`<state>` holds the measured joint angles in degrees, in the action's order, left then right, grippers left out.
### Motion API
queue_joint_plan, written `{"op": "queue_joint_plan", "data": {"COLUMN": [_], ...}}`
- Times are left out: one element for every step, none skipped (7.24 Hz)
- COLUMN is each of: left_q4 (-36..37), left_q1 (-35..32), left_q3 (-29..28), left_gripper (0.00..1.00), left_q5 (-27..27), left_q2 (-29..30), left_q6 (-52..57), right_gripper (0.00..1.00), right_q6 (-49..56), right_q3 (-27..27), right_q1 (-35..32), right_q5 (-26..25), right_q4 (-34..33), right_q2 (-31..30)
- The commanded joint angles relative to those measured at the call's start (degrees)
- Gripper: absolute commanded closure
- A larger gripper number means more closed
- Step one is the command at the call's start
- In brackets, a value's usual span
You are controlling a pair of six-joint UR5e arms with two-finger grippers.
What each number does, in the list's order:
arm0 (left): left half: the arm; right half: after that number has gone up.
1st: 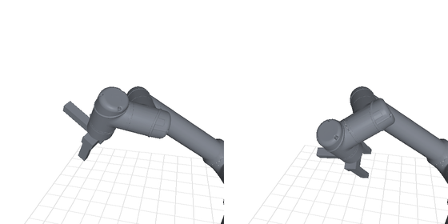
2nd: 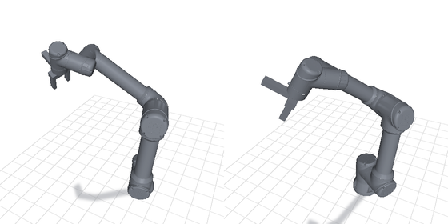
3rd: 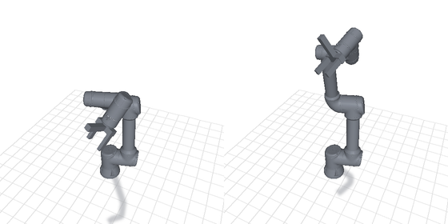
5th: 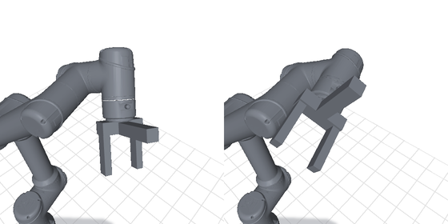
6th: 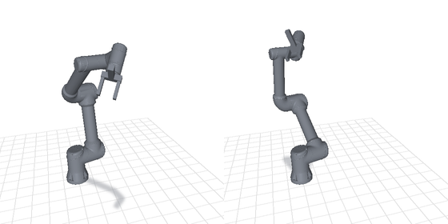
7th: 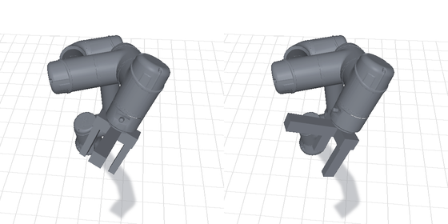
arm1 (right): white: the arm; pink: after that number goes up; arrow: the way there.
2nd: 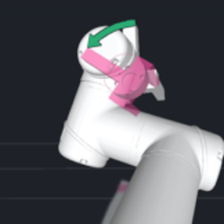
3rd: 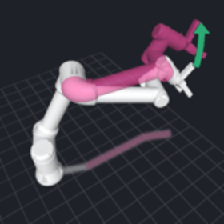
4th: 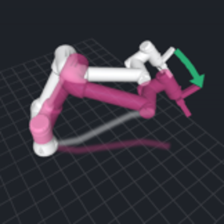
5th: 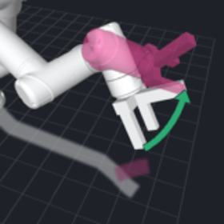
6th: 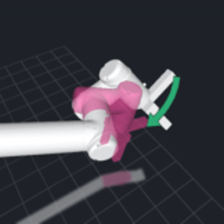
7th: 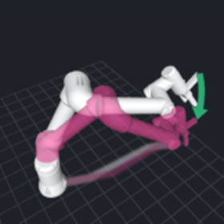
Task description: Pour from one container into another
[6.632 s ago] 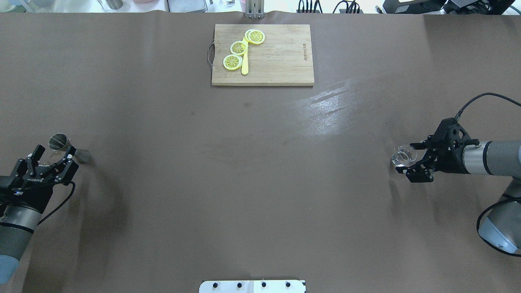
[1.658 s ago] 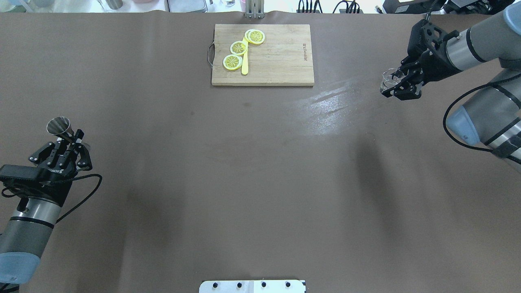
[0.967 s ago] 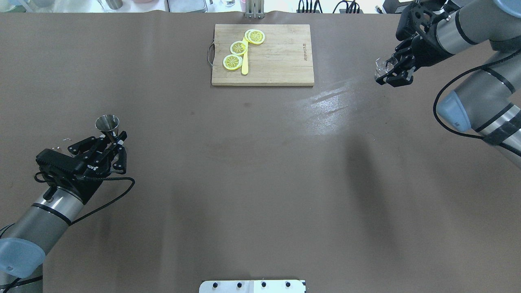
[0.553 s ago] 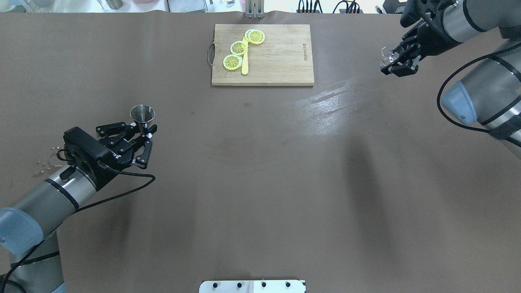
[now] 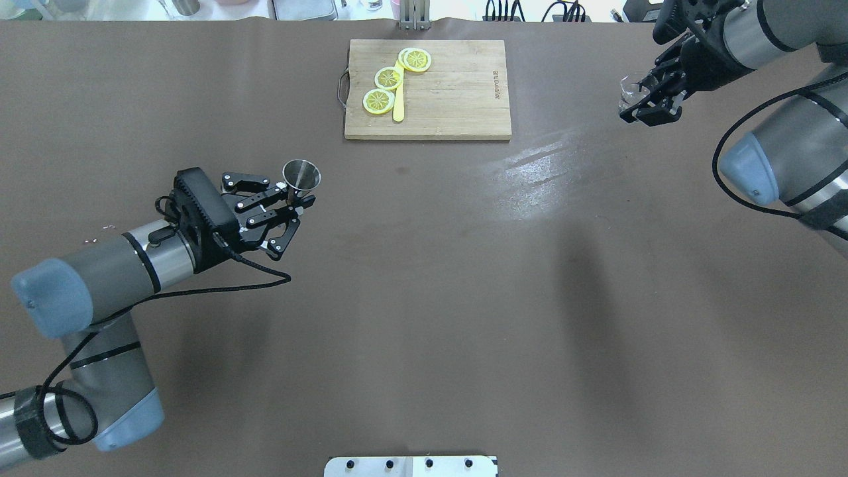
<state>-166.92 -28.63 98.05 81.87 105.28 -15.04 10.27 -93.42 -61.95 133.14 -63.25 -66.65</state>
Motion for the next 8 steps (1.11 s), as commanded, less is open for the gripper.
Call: {"op": "queue_joint_plan", "data": {"left_q4": [-0.25, -0.43, -1.12, -1.65, -2.88, -4.11, -8.3, -9.64], "left_q1": [-5.44, -6.25, -6.34, -6.43, -6.43, -6.26, -6.17, -5.82], "left_q3": [-11.5, -15.48, -18.13, -21.55, -25.76, -29.54, -35.93, -38.17], "left_gripper": [1.0, 1.0, 1.0, 1.0, 1.0, 1.0, 1.0, 1.0], "left_q5": [14.99, 18.29, 18.76, 22.42, 24.63, 26.22, 27.54, 27.9], "left_q2": [10.86, 14.57, 16.95, 19.85, 23.01, 26.0, 30.38, 32.51], "left_q6": [2.38, 2.47, 2.56, 3.17, 5.7, 6.51, 7.13, 7.13], "right_gripper": [1.0, 1.0, 1.0, 1.0, 1.0, 1.0, 1.0, 1.0], "right_q6": [0.01, 0.01, 0.19, 0.27, 0.8, 1.32, 1.33, 1.33], "right_q3": [-1.22, -2.63, -5.86, -7.28, -8.34, -9.14, -9.06, -9.06], "right_q1": [1.47, 4.09, 6.99, 8.15, 9.64, 10.7, 12.8, 14.47], "right_q5": [-0.07, -0.16, -0.77, -0.25, 1.06, 1.25, 1.16, 0.99], "right_q4": [-0.82, -3.69, -6.25, -6.53, -6.45, -6.45, -6.53, -6.54], "right_q2": [2.65, 4.58, 5.56, 5.57, 5.22, 4.7, 4.26, 4.08]}}
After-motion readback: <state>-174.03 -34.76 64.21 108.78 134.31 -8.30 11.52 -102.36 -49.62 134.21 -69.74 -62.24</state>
